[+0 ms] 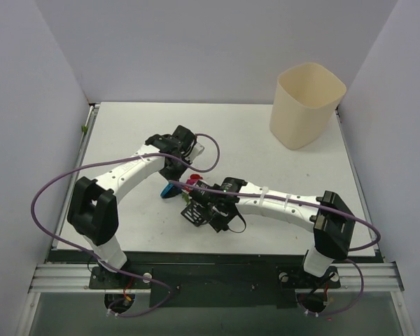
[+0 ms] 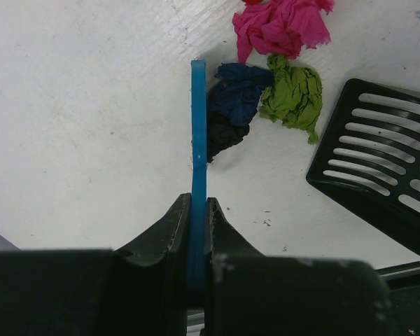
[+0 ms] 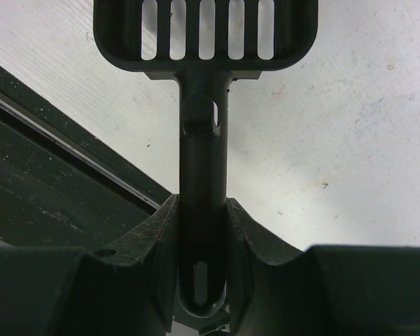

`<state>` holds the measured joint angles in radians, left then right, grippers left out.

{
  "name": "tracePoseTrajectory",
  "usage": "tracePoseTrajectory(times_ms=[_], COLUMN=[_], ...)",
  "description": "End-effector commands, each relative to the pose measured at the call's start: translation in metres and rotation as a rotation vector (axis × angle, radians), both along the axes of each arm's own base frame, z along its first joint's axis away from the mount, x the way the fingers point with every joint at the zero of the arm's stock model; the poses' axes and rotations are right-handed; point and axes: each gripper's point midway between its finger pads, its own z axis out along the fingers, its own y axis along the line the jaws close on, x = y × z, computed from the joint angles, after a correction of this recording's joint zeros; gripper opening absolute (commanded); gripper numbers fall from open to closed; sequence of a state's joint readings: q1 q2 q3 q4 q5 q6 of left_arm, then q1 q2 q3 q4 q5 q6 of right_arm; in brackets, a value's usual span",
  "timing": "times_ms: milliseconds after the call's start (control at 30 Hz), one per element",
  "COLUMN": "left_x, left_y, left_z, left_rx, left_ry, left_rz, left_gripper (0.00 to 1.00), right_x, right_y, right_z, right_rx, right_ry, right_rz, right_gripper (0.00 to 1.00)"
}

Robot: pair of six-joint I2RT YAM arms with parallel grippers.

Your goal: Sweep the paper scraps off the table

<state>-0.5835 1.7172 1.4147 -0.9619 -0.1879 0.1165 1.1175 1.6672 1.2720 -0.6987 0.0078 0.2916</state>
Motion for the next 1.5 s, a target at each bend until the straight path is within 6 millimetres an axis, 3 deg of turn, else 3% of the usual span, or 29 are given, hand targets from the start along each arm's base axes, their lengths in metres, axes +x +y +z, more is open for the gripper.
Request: tracePoseTrajectory(times_ms=[0,233,367,767,1000,1233,1467], left_x=[0.0,-0.004,-0.012,-0.036,-0.03,-0.03,-0.034], left_y=[-0.017,-0.028,-0.045,-0.098,-0.084,-0.078,-0.078], left_z=[0.008,0.004,0.005,0.035,0.047,0.073,0.059], left_rx=[-0.056,-0.092,-0.166,-0.465,-0.403,-0.429,-0.427], left_ry=[0.013,0.036,0.071,0.179,0.129,0.081,0.108], left_rz=[-0.04,-0.064,-0.094,-0.139,-0.085,-0.073,-0.072], left_gripper=[0.0,0.0,0.0,0.0,0.0,0.0,0.0], right_x=[0.002,0.006,0.011,0.018,0.017,0.028,0.027], right_y=[-0.01,-0.012,-0.011,-0.01,-0.015,-0.024,-0.023], right_z=[0.005,0.005,0.006,0.004,0.001,-0.008,-0.002], right_rx=[-0.04,-0.03,-0.029,-0.049,-0.036,-0.011,0.045], right_ry=[0.023,0.063,0.066,0.054,0.033,-0.092,-0.113], right_rz=[-0.042,-0.07,-0.077,-0.074,-0.081,-0.113,-0.12], right_gripper=[0.0,0.0,0.01,0.0,0.0,0.0,0.0])
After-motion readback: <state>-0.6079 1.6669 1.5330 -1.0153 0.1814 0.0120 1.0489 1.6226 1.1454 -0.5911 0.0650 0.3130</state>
